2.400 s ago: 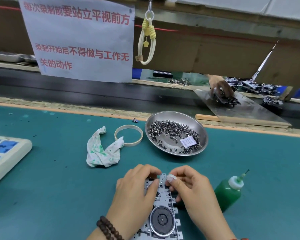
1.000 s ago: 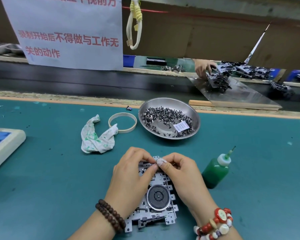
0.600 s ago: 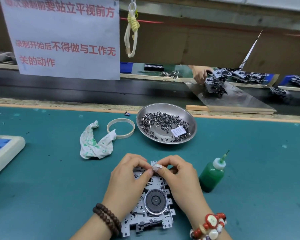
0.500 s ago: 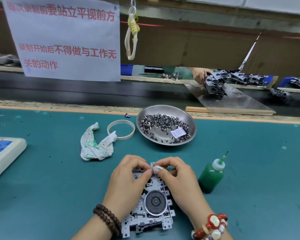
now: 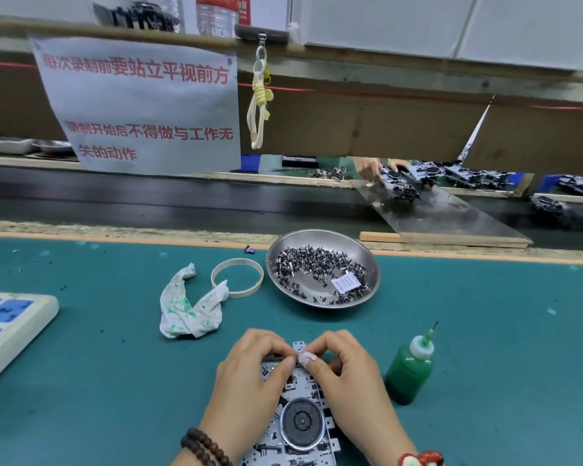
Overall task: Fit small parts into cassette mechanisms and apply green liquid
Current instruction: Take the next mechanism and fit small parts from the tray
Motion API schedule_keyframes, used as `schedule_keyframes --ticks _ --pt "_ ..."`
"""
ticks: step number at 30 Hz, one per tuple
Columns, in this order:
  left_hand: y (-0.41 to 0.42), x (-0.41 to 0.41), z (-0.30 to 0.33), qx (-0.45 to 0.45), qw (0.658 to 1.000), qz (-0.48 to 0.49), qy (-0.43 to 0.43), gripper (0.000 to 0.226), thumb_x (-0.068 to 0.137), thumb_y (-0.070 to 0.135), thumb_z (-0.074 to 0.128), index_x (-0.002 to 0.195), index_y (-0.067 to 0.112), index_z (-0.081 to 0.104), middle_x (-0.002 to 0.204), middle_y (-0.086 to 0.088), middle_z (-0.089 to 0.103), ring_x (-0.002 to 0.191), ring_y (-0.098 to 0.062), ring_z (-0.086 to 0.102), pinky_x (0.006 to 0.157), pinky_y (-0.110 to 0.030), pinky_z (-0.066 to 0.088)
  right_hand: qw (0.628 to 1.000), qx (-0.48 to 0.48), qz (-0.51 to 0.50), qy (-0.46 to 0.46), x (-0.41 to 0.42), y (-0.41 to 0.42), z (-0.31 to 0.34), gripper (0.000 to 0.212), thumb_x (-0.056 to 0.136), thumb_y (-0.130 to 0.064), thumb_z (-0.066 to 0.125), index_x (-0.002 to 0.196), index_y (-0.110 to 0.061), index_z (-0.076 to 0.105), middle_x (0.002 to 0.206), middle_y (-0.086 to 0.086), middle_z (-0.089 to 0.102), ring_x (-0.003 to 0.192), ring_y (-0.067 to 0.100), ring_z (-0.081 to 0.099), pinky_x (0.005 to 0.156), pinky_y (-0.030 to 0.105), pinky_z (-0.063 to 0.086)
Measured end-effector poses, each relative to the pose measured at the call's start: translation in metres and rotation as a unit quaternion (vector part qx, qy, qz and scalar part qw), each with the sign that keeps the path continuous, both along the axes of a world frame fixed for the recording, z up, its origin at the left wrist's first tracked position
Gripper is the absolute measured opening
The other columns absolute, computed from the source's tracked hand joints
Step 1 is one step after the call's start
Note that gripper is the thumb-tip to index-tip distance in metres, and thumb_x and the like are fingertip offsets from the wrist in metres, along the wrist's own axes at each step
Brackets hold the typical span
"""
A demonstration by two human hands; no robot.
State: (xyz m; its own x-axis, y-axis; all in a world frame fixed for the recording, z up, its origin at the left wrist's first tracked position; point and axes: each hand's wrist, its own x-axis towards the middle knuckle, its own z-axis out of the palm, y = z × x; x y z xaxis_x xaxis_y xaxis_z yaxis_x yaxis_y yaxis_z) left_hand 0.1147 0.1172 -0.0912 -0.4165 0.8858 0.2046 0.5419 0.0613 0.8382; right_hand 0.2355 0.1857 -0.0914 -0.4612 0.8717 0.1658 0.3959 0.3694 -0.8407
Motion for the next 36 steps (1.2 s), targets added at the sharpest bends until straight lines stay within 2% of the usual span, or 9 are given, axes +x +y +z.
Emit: schedule_keyframes --ticks 11,15,22,26,29,33,36 --pt "-0.001 0.000 0.000 -0.011 1.000 0.003 0.003 0.022 0.084 0.019 0.064 0.071 0.036 0.057 0.089 0.017 0.057 0.090 0.010 0.050 0.094 -0.034 0.039 1.000 -0.007 -0.006 0.006 -0.002 0.000 0.000 0.021 0.085 -0.016 0.065 0.067 -0.022 0.057 0.079 -0.006 0.054 0.059 0.002 0.047 0.060 0.010 0.038" --pt "-0.001 0.001 0.001 -0.019 1.000 0.002 0.000 0.022 0.084 0.020 0.064 0.070 0.036 0.057 0.088 0.017 0.057 0.090 0.009 0.050 0.094 -0.034 0.039 1.000 -0.001 -0.005 -0.006 -0.003 0.001 -0.002 0.021 0.086 -0.017 0.064 0.068 -0.026 0.056 0.083 -0.005 0.053 0.060 0.003 0.048 0.061 0.012 0.039" --pt "0.005 -0.001 0.010 -0.064 0.998 0.002 -0.013 0.021 0.084 0.024 0.064 0.067 0.035 0.056 0.086 0.014 0.056 0.093 -0.001 0.053 0.096 -0.038 0.038 0.999 -0.042 0.001 0.007 -0.003 0.002 -0.002 0.019 0.086 -0.017 0.064 0.069 -0.023 0.058 0.084 -0.004 0.052 0.053 0.001 0.045 0.058 0.013 0.037" --pt "0.004 -0.001 0.010 -0.066 0.998 0.003 -0.012 0.022 0.084 0.024 0.064 0.066 0.035 0.056 0.085 0.014 0.056 0.093 -0.001 0.052 0.096 -0.039 0.038 0.998 -0.055 0.021 -0.010 0.001 0.003 -0.001 0.015 0.087 -0.020 0.062 0.074 -0.026 0.058 0.089 -0.005 0.051 0.053 -0.001 0.046 0.059 0.010 0.038" --pt "0.004 0.000 0.010 -0.062 0.998 0.007 -0.011 0.022 0.084 0.024 0.065 0.066 0.035 0.056 0.085 0.015 0.055 0.093 -0.001 0.052 0.096 -0.038 0.038 0.994 -0.103 0.047 0.000 0.006 0.003 -0.001 0.015 0.088 -0.018 0.061 0.079 -0.030 0.059 0.096 -0.004 0.051 0.055 -0.003 0.047 0.061 0.008 0.040" --pt "0.005 0.000 0.008 -0.054 0.998 0.009 -0.013 0.021 0.083 0.024 0.065 0.067 0.034 0.057 0.085 0.015 0.055 0.092 0.000 0.051 0.096 -0.039 0.038 0.991 -0.131 0.027 0.016 0.004 0.004 -0.002 0.016 0.085 -0.017 0.062 0.076 -0.030 0.060 0.095 -0.001 0.052 0.062 0.006 0.050 0.064 0.016 0.040" --pt "0.006 0.000 0.006 -0.047 0.999 0.012 -0.013 0.022 0.083 0.023 0.066 0.066 0.035 0.057 0.084 0.015 0.055 0.092 -0.001 0.052 0.096 -0.039 0.038 0.989 -0.145 0.026 0.015 0.002 0.004 0.000 0.014 0.084 -0.016 0.062 0.076 -0.028 0.060 0.094 0.000 0.052 0.063 0.005 0.048 0.062 0.014 0.039"
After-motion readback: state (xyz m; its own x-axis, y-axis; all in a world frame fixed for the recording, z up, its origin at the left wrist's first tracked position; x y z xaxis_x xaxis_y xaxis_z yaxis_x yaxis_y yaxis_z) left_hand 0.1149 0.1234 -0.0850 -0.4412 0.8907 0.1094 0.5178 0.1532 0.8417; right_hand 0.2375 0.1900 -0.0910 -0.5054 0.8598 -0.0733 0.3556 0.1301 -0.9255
